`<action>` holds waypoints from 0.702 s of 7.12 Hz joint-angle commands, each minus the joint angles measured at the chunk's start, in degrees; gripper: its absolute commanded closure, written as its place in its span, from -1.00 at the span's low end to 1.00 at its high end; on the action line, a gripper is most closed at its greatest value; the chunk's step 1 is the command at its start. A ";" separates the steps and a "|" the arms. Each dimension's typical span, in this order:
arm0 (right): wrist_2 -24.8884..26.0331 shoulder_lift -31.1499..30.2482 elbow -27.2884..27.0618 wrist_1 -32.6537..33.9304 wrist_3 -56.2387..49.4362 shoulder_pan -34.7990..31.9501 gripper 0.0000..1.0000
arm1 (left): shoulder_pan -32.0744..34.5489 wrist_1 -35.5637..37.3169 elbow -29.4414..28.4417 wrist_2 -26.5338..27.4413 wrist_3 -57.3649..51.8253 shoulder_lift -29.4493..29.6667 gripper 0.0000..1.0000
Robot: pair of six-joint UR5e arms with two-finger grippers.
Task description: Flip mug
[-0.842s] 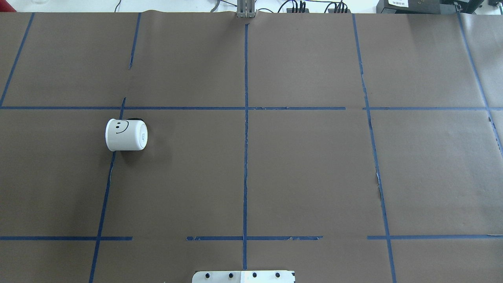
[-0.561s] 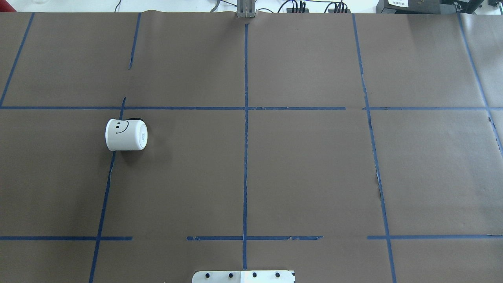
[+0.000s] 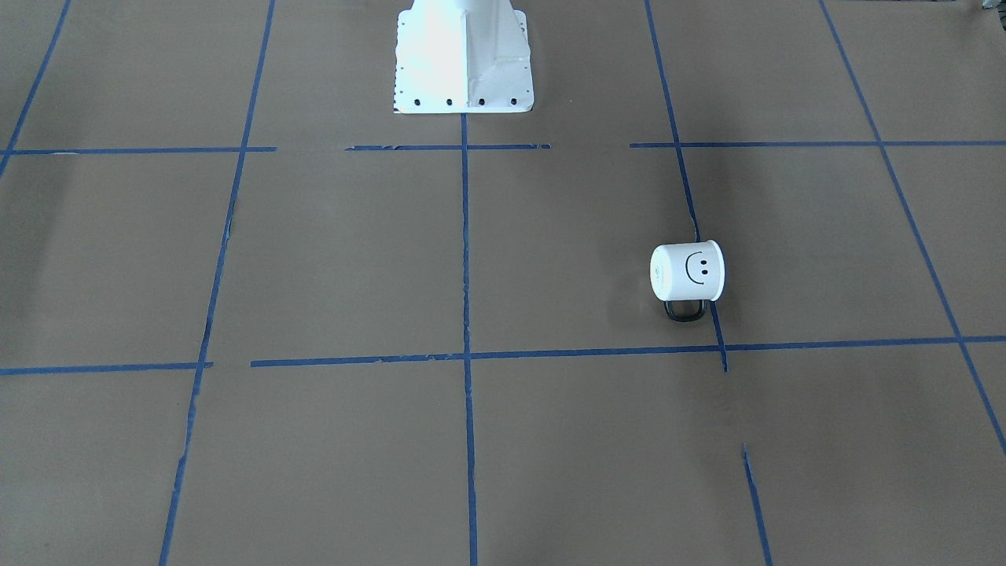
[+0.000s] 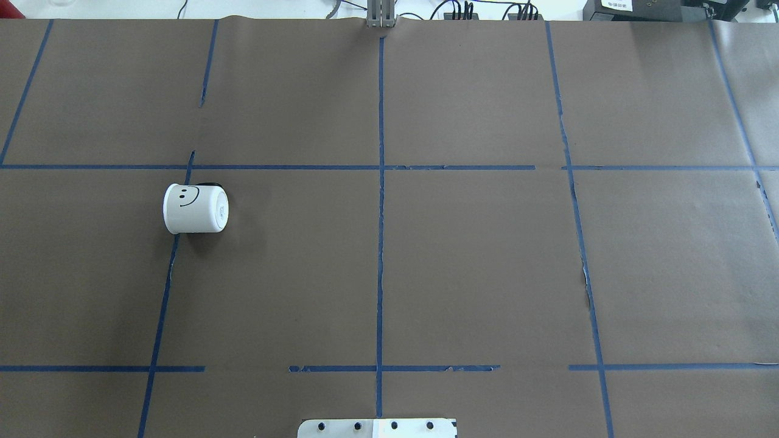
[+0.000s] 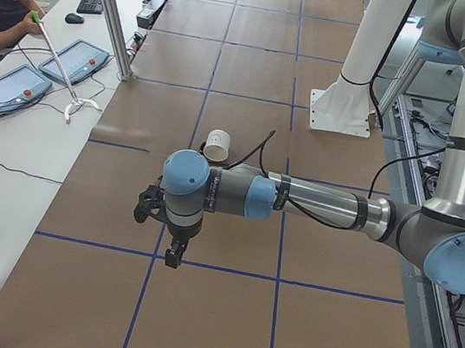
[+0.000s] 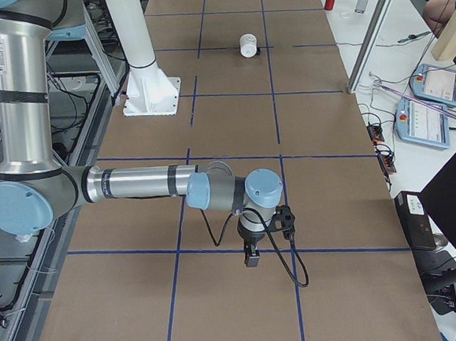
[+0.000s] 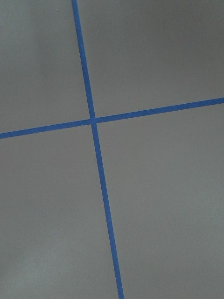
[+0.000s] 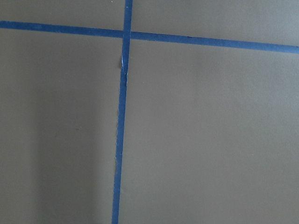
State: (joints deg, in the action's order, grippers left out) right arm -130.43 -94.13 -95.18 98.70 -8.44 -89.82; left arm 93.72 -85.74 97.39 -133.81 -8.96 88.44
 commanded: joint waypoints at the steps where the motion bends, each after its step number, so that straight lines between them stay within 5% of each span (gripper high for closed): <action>1: 0.00 0.00 0.00 0.00 0.00 0.00 -1.00 | -0.38 -5.09 -0.44 -5.64 11.52 0.06 -1.00; 3: 0.00 0.00 0.00 0.00 0.00 0.00 -1.00 | -6.39 -14.74 -0.44 -9.88 27.41 0.24 -1.00; 5: 0.00 0.00 0.00 0.00 0.00 0.00 -1.00 | -14.14 -35.60 -4.37 -9.55 49.89 0.85 -1.00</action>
State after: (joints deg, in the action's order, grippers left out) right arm -130.43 -94.13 -95.18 98.70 -8.44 -89.82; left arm 84.40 -108.56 95.60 -143.28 27.26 88.80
